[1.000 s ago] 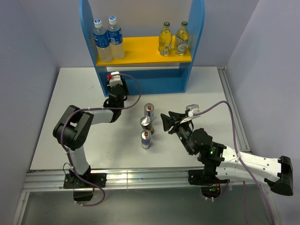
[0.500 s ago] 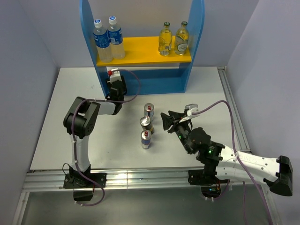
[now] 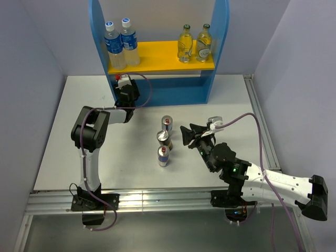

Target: Place and organize the beverage onto the shelf

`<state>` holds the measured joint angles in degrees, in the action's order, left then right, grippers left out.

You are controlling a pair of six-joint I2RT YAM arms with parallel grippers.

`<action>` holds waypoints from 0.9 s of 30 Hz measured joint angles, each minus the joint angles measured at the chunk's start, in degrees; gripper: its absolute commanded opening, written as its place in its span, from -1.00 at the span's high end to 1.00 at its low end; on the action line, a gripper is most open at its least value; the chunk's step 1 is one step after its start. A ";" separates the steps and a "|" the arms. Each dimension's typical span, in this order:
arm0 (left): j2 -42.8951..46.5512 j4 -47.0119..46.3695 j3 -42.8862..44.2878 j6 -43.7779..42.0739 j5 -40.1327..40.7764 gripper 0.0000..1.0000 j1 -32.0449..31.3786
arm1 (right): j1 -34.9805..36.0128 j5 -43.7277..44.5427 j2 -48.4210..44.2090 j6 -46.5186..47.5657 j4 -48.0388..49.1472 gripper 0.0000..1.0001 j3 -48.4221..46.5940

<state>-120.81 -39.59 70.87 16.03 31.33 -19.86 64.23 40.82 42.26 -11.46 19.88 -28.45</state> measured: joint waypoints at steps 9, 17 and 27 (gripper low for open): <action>0.33 0.00 -0.42 0.35 -1.66 -0.99 -0.92 | -0.15 0.00 -0.17 0.00 0.15 -0.09 0.02; 10.51 2.69 -7.91 0.13 0.46 -0.99 -4.33 | -0.15 0.00 -0.37 -0.02 0.24 -0.09 0.87; 31.36 14.58 -13.07 2.08 2.34 -0.99 -13.29 | -0.15 0.07 -0.85 -0.04 0.24 -0.09 0.87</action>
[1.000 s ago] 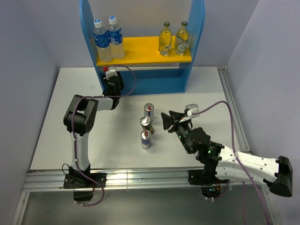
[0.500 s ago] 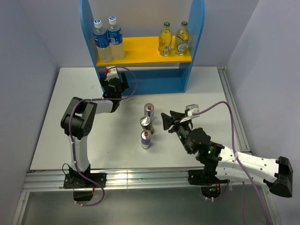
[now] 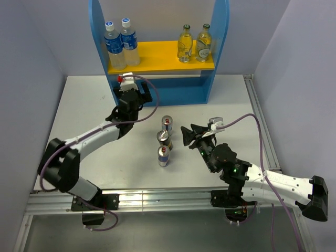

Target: Place and organize the beverage onto the shelf

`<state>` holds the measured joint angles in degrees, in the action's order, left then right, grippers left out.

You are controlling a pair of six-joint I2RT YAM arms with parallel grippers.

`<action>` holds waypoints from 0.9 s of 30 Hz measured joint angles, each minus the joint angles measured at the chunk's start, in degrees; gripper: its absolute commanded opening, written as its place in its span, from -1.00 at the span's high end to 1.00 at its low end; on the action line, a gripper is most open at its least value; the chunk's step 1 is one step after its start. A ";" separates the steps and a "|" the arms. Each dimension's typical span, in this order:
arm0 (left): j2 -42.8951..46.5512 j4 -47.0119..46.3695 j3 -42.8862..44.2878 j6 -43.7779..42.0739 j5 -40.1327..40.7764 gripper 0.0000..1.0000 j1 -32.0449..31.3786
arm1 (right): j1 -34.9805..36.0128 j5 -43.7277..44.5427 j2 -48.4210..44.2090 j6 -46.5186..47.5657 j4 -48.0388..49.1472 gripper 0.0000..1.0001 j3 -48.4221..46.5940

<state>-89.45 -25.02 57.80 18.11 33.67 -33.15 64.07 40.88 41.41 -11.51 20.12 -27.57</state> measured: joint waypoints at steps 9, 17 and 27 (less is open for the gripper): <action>15.87 23.85 1.44 7.34 -5.27 -0.99 -7.26 | -0.04 0.11 -0.09 -0.07 -0.04 -0.09 0.00; 22.58 40.02 1.49 14.62 -11.43 -0.99 -16.11 | -0.11 0.63 -0.52 -0.20 -0.31 -0.09 0.00; 20.02 48.19 0.11 21.70 -10.86 -0.99 -24.96 | -0.11 1.64 -1.03 -0.20 -0.52 -0.09 0.00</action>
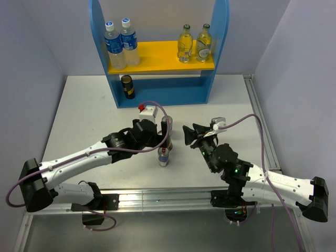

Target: Place and organize the beverage onto the shelf

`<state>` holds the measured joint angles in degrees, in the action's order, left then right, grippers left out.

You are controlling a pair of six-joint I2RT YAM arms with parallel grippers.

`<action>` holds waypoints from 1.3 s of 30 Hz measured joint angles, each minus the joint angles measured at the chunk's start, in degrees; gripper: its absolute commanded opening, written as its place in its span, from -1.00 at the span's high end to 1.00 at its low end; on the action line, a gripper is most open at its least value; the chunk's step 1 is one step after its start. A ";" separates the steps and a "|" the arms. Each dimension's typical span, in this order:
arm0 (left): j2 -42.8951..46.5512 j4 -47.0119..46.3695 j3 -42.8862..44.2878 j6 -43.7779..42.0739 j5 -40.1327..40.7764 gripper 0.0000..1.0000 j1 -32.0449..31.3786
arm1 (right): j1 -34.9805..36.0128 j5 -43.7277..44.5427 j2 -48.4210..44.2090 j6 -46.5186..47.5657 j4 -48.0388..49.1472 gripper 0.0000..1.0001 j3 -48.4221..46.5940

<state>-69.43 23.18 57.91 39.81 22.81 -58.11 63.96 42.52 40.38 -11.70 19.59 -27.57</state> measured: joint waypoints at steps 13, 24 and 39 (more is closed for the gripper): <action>-12.44 -1.22 -0.46 1.40 4.94 -0.99 -0.96 | -0.02 0.13 -1.16 -0.07 -0.42 -0.09 0.00; -16.63 -3.72 3.10 0.37 7.37 -0.99 -0.98 | 0.00 0.11 -1.01 -0.39 -0.42 -0.08 0.00; -18.64 -3.37 5.55 -0.11 8.74 -0.24 -0.98 | -0.11 0.11 -0.48 -0.39 -0.37 -0.06 0.00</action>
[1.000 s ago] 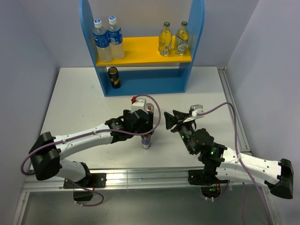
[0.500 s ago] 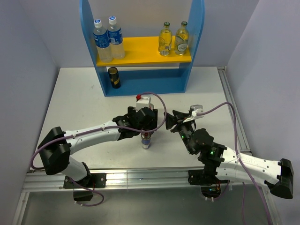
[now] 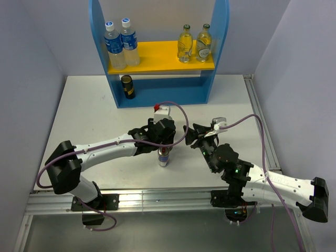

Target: Place and organize the beverage onto the shelf

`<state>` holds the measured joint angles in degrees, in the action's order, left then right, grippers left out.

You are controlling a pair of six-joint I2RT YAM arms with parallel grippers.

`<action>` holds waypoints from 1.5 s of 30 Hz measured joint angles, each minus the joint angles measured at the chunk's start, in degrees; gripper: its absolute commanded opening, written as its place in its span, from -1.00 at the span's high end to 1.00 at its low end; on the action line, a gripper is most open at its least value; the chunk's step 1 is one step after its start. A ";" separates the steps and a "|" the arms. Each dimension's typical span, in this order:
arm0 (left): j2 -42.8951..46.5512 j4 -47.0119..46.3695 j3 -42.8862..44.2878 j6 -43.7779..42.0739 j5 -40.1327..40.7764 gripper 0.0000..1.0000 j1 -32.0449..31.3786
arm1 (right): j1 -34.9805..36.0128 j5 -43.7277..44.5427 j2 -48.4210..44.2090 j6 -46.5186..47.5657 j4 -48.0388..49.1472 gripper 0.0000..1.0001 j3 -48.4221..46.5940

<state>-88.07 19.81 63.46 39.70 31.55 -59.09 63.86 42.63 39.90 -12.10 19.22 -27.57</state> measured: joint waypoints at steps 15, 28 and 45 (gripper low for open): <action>0.26 2.34 0.57 0.66 0.46 0.99 -0.04 | 0.00 0.00 0.09 0.00 0.02 -0.06 0.59; 3.30 7.13 0.76 -1.55 6.25 0.99 2.58 | 0.00 0.00 0.46 -0.02 0.04 -0.05 0.59; -7.06 -16.85 6.05 -11.98 4.13 0.99 27.28 | 0.00 -0.02 0.81 -0.02 0.13 -0.04 0.63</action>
<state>-95.13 2.96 69.52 27.73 35.68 -31.81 63.86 42.61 40.71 -12.12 19.35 -26.94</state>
